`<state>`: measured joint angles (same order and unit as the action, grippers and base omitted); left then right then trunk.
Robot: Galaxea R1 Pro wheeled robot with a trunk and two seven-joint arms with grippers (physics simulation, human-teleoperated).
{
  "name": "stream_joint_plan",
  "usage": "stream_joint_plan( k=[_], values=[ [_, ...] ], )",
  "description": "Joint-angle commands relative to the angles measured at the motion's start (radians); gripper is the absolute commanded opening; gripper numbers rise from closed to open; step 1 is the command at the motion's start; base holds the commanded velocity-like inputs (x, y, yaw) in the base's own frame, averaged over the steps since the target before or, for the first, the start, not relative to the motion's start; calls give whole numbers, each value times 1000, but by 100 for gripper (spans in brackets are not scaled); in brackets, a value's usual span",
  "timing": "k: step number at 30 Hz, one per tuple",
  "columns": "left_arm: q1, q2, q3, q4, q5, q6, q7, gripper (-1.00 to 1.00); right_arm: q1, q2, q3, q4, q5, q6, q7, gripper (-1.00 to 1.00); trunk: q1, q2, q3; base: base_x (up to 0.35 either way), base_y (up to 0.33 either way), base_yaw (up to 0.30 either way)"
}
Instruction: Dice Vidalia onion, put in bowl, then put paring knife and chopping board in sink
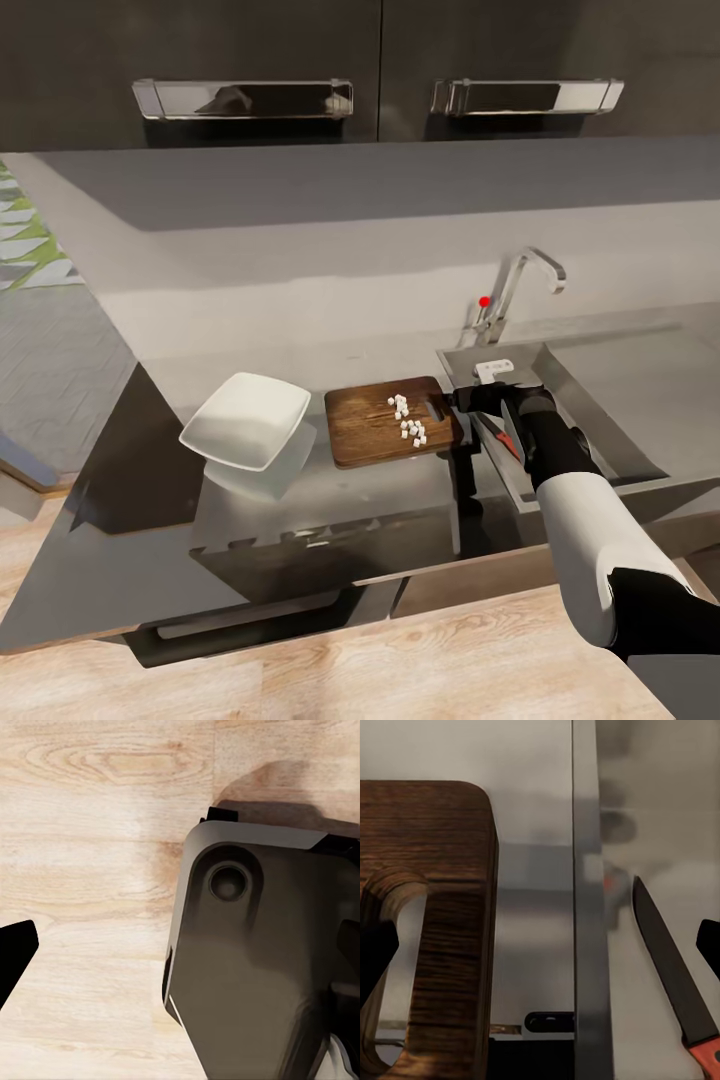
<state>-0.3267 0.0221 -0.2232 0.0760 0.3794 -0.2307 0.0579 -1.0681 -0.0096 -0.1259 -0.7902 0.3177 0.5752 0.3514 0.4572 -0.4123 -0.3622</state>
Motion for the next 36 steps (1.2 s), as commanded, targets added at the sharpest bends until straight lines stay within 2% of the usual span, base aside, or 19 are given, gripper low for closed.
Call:
stream_joint_plan(
  k=[1,28,36],
  values=[
    [-2,-1,-8,4,6,-6,1,100,-1,0,-3,-1,11,3,9,100,0,-2,-2,0,0,0],
    [-2,-1,-8,4,6,-6,1,100,-1,2,-3,7,11,3,9,100,0,-2,-22,0,0,0],
    [-2,-1,-8,4,6,-6,2,100,-1,11,-3,30,11,2,10,100,0,-2,-26,0,0,0]
  ],
)
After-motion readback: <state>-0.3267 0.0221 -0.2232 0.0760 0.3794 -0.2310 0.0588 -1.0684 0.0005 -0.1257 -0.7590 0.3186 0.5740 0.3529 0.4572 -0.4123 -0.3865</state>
